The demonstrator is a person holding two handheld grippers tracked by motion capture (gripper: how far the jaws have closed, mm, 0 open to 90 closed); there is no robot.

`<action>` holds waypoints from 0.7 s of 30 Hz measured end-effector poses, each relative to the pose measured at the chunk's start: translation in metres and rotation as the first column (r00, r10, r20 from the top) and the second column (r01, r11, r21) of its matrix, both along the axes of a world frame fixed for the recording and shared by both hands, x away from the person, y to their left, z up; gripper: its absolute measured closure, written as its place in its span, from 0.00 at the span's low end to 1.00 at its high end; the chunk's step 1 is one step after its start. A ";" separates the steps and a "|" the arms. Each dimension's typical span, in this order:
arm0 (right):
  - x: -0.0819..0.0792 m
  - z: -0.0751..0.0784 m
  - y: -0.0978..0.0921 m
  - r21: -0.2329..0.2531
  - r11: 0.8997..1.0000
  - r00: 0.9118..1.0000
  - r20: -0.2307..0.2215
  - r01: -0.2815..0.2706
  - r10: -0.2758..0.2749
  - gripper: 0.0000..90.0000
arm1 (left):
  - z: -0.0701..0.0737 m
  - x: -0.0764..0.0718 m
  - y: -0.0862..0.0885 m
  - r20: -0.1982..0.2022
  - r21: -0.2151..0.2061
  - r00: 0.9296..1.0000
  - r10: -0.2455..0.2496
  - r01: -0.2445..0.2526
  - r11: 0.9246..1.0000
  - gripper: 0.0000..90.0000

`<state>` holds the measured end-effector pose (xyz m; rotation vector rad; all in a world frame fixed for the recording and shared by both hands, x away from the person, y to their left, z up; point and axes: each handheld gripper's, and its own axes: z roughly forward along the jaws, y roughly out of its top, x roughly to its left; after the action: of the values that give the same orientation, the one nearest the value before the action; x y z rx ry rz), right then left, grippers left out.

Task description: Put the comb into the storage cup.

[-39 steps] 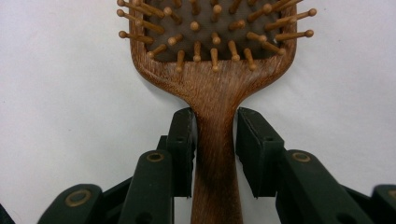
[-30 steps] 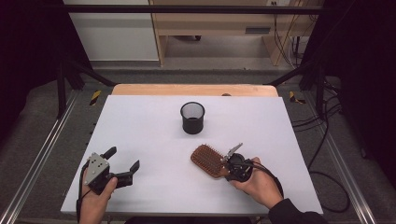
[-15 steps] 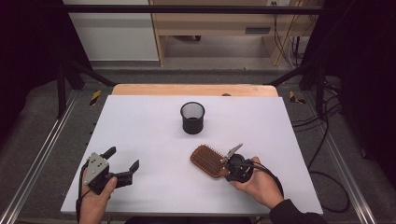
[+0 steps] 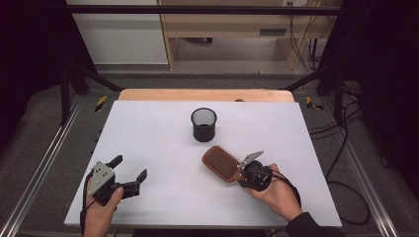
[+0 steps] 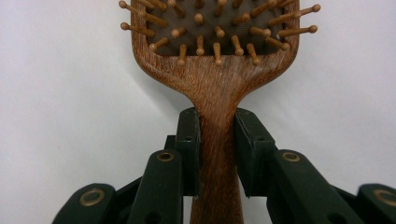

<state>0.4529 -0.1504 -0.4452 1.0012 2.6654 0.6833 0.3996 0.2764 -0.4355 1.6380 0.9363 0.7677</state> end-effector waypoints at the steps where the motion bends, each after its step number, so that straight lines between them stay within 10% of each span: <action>1: 0.000 0.002 0.000 0.014 1.000 1.000 0.014 0.000 -0.001 0.81 | 0.000 0.000 0.000 0.001 0.000 1.000 0.000 0.000 1.000 0.04; 21: 0.000 0.020 0.007 0.281 0.960 0.970 0.236 -0.002 -0.067 0.81 | 0.003 -0.002 -0.005 0.013 -0.048 0.999 -0.045 0.046 0.998 0.04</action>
<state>0.4532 -0.1432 -0.4254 0.9522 2.3788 1.1227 0.3978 0.2717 -0.4328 1.6056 0.8999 0.7172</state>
